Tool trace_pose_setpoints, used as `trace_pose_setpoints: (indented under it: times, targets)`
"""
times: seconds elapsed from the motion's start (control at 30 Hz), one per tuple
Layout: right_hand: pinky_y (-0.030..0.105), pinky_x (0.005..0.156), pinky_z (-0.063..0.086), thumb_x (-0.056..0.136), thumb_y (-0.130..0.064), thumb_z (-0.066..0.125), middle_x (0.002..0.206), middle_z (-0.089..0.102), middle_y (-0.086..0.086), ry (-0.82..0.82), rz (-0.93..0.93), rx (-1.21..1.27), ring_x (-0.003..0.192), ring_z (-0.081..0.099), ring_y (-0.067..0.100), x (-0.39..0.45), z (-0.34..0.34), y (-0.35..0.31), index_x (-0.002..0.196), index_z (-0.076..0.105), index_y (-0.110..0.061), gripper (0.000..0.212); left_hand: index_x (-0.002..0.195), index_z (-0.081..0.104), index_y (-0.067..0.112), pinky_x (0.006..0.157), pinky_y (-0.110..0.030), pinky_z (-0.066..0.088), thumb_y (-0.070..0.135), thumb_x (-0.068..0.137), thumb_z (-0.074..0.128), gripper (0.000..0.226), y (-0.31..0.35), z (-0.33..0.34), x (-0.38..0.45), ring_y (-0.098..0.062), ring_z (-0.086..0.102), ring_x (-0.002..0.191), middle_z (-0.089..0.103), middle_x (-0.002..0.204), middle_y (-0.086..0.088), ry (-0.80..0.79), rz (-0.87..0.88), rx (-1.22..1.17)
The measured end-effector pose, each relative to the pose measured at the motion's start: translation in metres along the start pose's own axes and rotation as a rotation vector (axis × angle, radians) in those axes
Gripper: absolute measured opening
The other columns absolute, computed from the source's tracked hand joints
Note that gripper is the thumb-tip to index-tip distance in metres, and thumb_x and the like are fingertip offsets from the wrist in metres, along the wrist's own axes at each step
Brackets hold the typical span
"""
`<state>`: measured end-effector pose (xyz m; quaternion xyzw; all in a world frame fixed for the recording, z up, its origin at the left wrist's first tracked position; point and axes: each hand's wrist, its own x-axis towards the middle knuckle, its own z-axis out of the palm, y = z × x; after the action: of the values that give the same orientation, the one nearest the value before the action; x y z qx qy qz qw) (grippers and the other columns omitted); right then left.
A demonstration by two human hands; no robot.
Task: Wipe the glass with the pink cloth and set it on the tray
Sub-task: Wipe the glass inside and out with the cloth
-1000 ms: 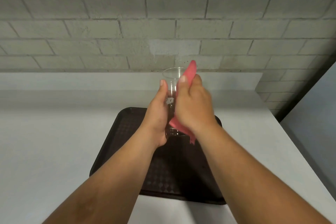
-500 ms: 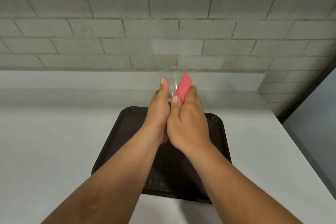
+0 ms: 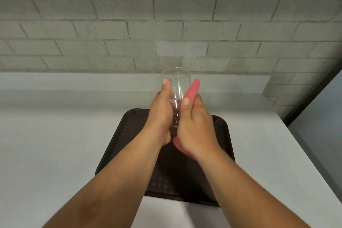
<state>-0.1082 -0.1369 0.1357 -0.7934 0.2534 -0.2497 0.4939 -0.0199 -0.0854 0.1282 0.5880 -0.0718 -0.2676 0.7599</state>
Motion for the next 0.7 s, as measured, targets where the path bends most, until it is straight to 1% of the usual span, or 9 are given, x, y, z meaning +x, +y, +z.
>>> trace_pose_setpoints:
  times: [0.1,0.2,0.27,0.33,0.4,0.47,0.53,0.63,0.7]
  targets:
    - [0.040,0.119,0.036,0.107,-0.045,0.031,0.164,0.034,0.013,0.024,-0.053,-0.149,0.147,0.040,0.028,0.000,0.007,-0.005,0.163,0.014,-0.010,0.068,0.120,0.067,0.010,0.080,-0.032,0.064,0.074,0.101,0.043,0.071,-0.004,0.001,-0.005,-0.011,0.082,0.087,0.084,0.095,-0.003,-0.039,0.014,0.068]
    - [0.040,0.110,0.042,0.106,-0.044,0.034,0.154,0.046,0.015,0.104,-0.085,-0.186,0.140,0.046,0.032,0.020,0.000,-0.016,0.158,0.024,-0.003,0.066,0.138,0.068,0.016,0.111,-0.047,0.055,0.074,0.101,0.043,0.073,-0.009,0.005,-0.015,-0.023,0.075,0.122,0.078,0.131,-0.011,-0.096,0.017,0.059]
    - [0.031,0.086,0.047,0.107,-0.047,0.031,0.119,0.064,0.004,0.123,-0.029,-0.101,0.121,0.060,0.030,0.034,-0.008,-0.021,0.140,0.049,-0.007,0.055,0.126,0.071,0.019,0.100,-0.045,0.062,0.072,0.103,0.041,0.066,-0.009,0.006,-0.017,-0.023,0.078,0.114,0.082,0.122,-0.009,-0.074,0.043,0.063]
    - [0.037,0.088,0.054,0.106,-0.054,0.025,0.103,0.071,0.004,0.054,0.091,0.096,0.107,0.068,0.029,0.042,-0.017,-0.021,0.119,0.065,-0.010,0.061,0.103,0.071,0.017,0.074,-0.038,0.067,0.071,0.103,0.041,0.061,-0.007,0.005,-0.017,-0.021,0.083,0.090,0.085,0.095,-0.005,-0.055,0.046,0.007]
    - [0.050,0.094,0.056,0.106,-0.056,0.024,0.100,0.076,0.016,-0.017,0.189,0.254,0.097,0.073,0.032,0.038,-0.020,-0.016,0.104,0.070,-0.008,0.067,0.088,0.076,0.018,0.063,-0.037,0.066,0.075,0.100,0.042,0.068,-0.004,0.002,-0.015,-0.022,0.079,0.071,0.081,0.077,-0.003,-0.066,0.034,-0.027]
    - [0.049,0.096,0.055,0.107,-0.054,0.024,0.105,0.076,0.011,-0.012,0.145,0.194,0.100,0.072,0.027,0.024,-0.014,-0.010,0.108,0.070,-0.014,0.061,0.080,0.079,0.021,0.053,-0.030,0.061,0.079,0.098,0.042,0.071,0.001,0.003,-0.015,-0.017,0.073,0.057,0.077,0.069,-0.003,-0.016,0.016,-0.026]
    - [0.042,0.102,0.051,0.106,-0.053,0.023,0.128,0.069,0.006,-0.004,0.037,0.050,0.119,0.065,0.024,0.005,-0.003,-0.005,0.135,0.059,-0.020,0.056,0.098,0.072,0.016,0.050,-0.027,0.056,0.078,0.099,0.043,0.069,0.003,0.003,-0.011,-0.013,0.070,0.054,0.074,0.077,-0.006,0.061,-0.003,-0.002]
    - [0.040,0.117,0.038,0.107,-0.044,0.029,0.163,0.039,0.011,0.008,-0.048,-0.114,0.147,0.042,0.027,-0.009,0.009,-0.003,0.163,0.020,-0.014,0.064,0.133,0.065,0.008,0.097,-0.046,0.061,0.078,0.099,0.042,0.081,0.003,0.003,-0.012,-0.024,0.076,0.105,0.077,0.118,-0.013,0.087,0.026,0.086]
    - [0.037,0.121,0.032,0.107,-0.044,0.030,0.168,0.029,0.012,0.030,-0.071,-0.159,0.151,0.034,0.027,-0.003,0.009,-0.006,0.164,0.007,-0.010,0.070,0.138,0.066,0.010,0.111,-0.054,0.054,0.081,0.095,0.042,0.086,0.001,0.004,-0.016,-0.030,0.074,0.120,0.076,0.129,-0.018,0.023,0.050,0.096]
